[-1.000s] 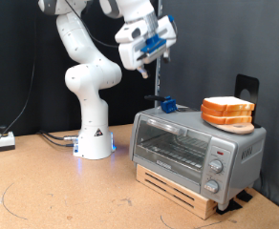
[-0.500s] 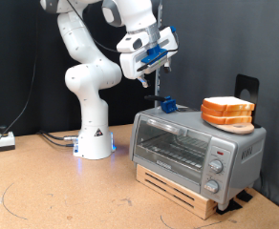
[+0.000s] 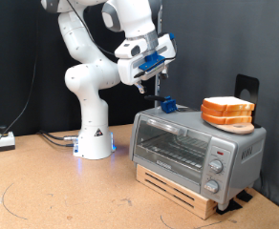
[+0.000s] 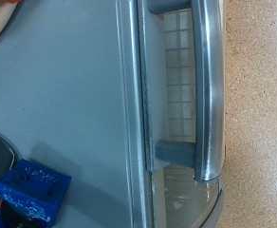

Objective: Make a piece of toast with the oven

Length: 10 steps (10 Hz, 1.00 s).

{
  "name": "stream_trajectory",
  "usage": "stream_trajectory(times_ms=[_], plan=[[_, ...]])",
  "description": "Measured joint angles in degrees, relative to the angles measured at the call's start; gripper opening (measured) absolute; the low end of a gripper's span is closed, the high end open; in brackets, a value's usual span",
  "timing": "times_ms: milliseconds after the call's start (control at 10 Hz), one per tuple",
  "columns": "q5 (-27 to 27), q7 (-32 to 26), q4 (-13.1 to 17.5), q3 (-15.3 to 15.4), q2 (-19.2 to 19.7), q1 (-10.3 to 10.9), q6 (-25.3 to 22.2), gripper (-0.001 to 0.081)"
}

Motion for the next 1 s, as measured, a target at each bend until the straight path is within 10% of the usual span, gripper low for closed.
stream_trajectory(times_ms=[1000], plan=[[-1.53, -3.17, -6.55, -1.16, 4.17, -1.48, 8.12, 0.0807]])
